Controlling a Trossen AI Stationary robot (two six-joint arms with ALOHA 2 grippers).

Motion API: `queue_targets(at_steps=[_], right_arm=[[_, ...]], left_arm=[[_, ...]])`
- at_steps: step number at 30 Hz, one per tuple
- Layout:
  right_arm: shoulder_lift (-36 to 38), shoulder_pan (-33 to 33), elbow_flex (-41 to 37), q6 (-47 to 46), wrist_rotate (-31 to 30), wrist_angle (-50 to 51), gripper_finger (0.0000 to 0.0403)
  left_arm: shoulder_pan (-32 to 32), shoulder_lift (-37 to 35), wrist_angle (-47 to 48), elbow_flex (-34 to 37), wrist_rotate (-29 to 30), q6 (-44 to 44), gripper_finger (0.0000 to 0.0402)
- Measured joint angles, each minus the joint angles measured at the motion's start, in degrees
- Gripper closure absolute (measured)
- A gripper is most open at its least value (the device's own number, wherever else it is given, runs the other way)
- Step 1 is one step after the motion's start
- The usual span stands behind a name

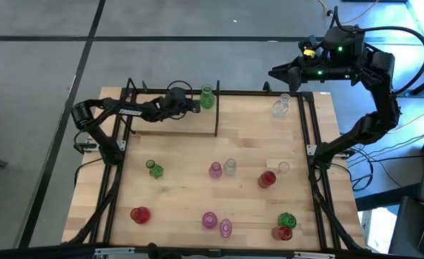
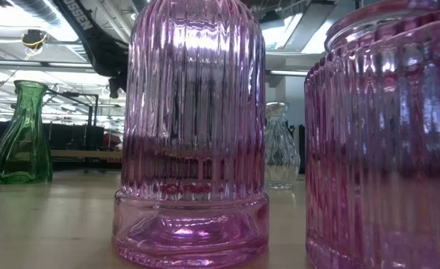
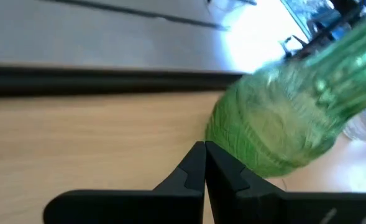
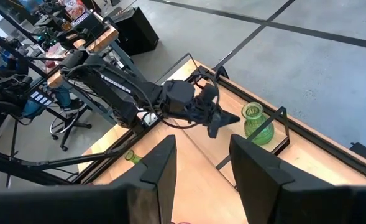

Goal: Sort vases onto shelf
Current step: Put the top green vase on the shelf aligned with the other green vase

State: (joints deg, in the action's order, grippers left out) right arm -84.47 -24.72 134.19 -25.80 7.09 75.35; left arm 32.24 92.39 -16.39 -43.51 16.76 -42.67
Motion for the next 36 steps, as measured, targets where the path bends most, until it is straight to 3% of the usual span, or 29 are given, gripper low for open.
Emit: queue_targets(at_steps=[5, 10, 13, 17, 20, 25, 29, 36], right_arm=[[0.0, 0.0, 0.0, 3.1, 0.0, 0.0, 0.0267], [0.2, 0.0, 0.0, 6.7, 0.0, 0.6, 0.0267], [0.9, 0.0, 0.0, 8.4, 0.0, 2.1, 0.0267], [1.9, 0.0, 0.0, 10.1, 0.4, 4.5, 0.0267], [2.3, 0.0, 0.0, 11.2, 0.4, 5.2, 0.0267], [2.1, 0.0, 0.0, 13.1, -0.6, 5.2, 0.0267], [1.1, 0.0, 0.0, 14.1, -1.1, 4.2, 0.0267], [-0.2, 0.0, 0.0, 13.9, -0.4, 4.0, 0.0267]], left_arm=[[-0.8, -7.0, 1.7, 0.0, 3.3, 7.4, 0.0401], [-3.3, -20.1, 2.0, 0.0, 3.2, 18.3, 0.0402], [-6.4, -30.0, 3.0, -0.1, -0.9, 28.9, 0.0401], [-11.0, -43.8, 13.0, -0.1, -11.9, 38.8, 0.0402], [-15.1, -53.8, 25.8, -0.1, -15.1, 37.3, 0.0402], [-23.2, -64.4, 46.1, -1.8, -7.6, 30.6, 0.0401], [-28.5, -66.1, 51.2, -1.9, -6.5, 27.2, 0.0401], [-33.3, -61.1, 69.1, -1.8, -12.5, 17.3, 0.0401]])
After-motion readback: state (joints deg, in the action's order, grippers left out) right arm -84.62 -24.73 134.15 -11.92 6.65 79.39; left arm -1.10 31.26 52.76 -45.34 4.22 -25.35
